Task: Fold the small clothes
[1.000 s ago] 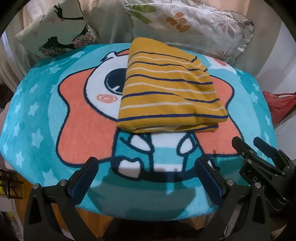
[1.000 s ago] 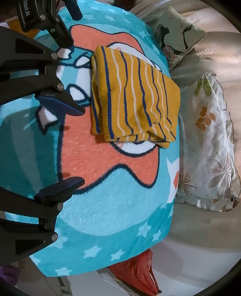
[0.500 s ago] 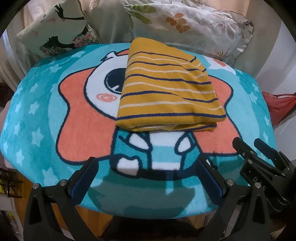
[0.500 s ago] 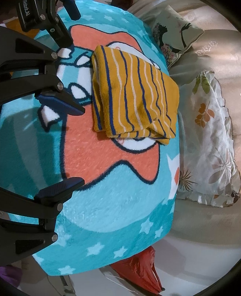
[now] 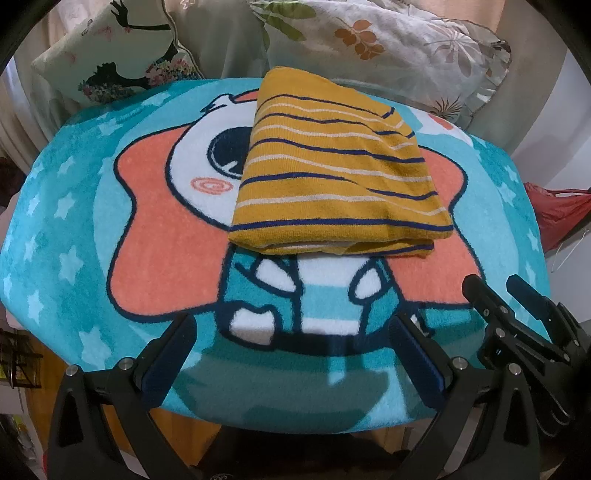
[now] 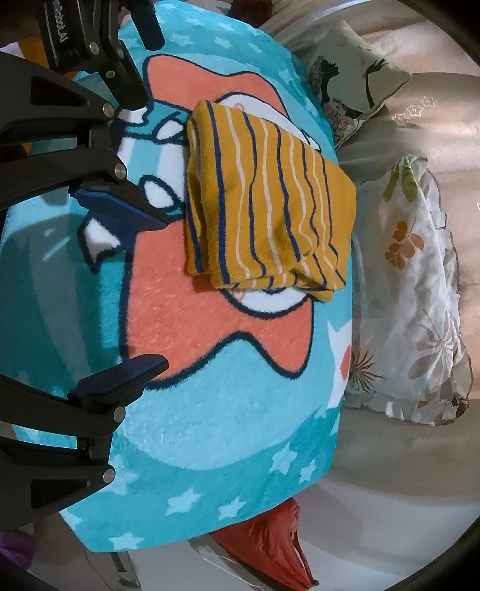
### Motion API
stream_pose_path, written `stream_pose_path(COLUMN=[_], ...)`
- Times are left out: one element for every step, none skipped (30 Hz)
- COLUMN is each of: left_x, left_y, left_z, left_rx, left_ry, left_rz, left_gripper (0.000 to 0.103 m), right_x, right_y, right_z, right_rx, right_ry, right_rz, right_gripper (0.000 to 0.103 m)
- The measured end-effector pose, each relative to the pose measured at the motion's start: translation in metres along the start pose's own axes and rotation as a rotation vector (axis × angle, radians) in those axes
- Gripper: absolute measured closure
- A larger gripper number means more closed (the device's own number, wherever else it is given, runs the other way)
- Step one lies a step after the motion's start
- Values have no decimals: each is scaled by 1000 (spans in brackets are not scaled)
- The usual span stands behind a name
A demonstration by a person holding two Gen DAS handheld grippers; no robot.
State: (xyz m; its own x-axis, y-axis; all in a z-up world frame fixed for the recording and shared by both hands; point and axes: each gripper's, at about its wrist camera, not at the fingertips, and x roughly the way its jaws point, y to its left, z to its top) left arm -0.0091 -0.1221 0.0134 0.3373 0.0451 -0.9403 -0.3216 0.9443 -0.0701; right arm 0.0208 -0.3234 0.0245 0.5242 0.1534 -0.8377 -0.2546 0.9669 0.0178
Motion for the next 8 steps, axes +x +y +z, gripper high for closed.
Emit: stream_pose_path(left_x=[1, 2, 4, 5, 7, 8, 9, 10], left_y=[0, 1, 1, 2, 2, 3, 3, 4], left_z=[0, 0, 1, 1, 1, 1, 2, 2], left_rx=[-4, -7, -10, -16, -21, -24, -28, -29], left_ry=[5, 8, 12, 18, 21, 24, 27, 28], left_rz=[-5, -8, -11, -15, -14, -12, -12, -15], left_gripper=[0, 0, 0, 0, 0, 0, 0, 0], right_x=[0, 0, 0, 1, 1, 2, 2, 3], right_y=[0, 0, 1, 1, 2, 2, 2, 3], right_z=[0, 0, 0, 0, 0, 0, 0, 0], right_rx=[-1, -2, -4, -6, -11, -14, -16, -16], right_ry=[0, -1, -3, -4, -5, -4, -3, 0], right_rz=[2, 6, 9, 11, 12, 11, 12, 13], right_gripper=[29, 29, 29, 28, 28, 28, 28, 28])
